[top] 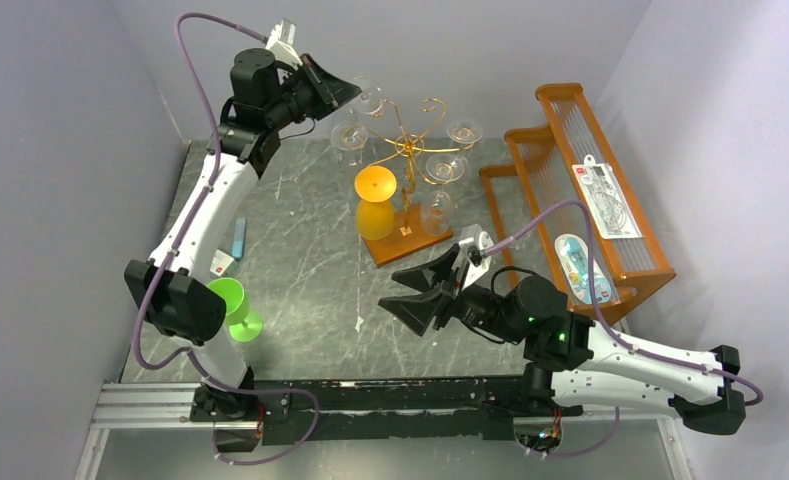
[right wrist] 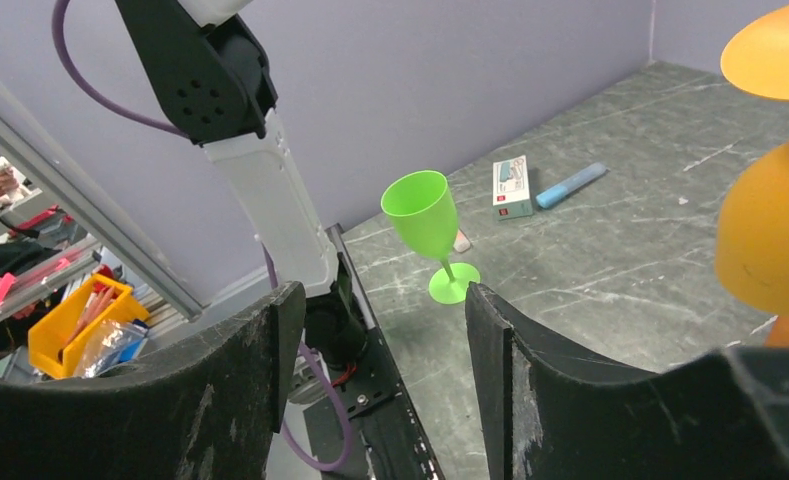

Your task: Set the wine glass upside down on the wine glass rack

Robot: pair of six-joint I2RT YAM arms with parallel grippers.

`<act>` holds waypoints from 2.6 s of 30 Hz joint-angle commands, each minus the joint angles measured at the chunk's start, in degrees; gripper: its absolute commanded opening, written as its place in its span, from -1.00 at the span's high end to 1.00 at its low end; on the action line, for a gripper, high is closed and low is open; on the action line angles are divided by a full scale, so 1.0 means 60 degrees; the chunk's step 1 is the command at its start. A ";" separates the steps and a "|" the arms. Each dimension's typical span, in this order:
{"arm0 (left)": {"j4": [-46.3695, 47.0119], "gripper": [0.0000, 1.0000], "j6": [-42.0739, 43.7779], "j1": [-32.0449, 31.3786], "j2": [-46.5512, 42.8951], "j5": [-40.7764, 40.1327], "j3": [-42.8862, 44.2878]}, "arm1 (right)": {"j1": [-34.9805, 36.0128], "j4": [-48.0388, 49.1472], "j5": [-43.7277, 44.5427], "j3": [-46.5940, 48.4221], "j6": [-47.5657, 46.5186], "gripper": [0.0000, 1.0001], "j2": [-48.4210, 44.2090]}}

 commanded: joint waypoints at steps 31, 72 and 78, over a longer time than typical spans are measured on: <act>0.2951 0.90 -0.2487 -0.0190 0.1194 0.2469 0.0305 | 0.0025 -0.0225 0.0258 -0.0130 0.0222 -0.24 -0.0818; 0.0061 0.87 -0.0743 0.0737 0.1875 0.1337 0.1244 | 0.0031 -0.0084 0.0225 -0.0052 0.0110 -0.23 -0.0781; 0.0318 0.70 -0.0982 0.0831 0.1776 0.1331 0.0789 | 0.0029 0.0040 0.0161 -0.0039 0.0101 -0.24 -0.0760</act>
